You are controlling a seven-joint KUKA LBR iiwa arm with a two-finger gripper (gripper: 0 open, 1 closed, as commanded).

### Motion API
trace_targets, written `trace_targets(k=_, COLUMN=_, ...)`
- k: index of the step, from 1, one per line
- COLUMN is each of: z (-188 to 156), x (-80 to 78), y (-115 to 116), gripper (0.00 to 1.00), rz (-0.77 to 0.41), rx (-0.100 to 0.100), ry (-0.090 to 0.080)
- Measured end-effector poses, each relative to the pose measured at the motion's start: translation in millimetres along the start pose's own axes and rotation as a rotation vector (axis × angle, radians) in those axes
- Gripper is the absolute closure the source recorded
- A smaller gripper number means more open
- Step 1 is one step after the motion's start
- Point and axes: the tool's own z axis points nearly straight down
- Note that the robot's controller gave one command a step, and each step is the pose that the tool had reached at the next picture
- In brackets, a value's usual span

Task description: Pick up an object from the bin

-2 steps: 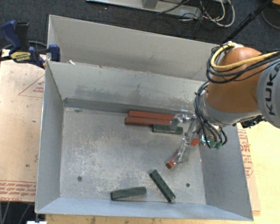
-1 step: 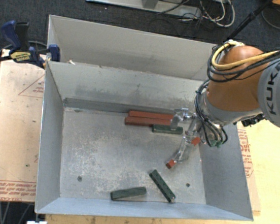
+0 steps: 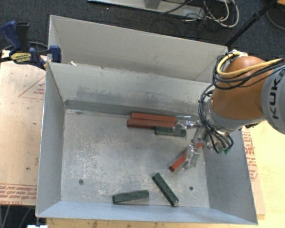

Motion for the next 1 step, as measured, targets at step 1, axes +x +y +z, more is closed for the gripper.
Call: trace_targets(k=1, z=-1.0, x=7.3, y=-51.0, gripper=0.0, rz=-0.211, rx=-0.001, ry=0.003)
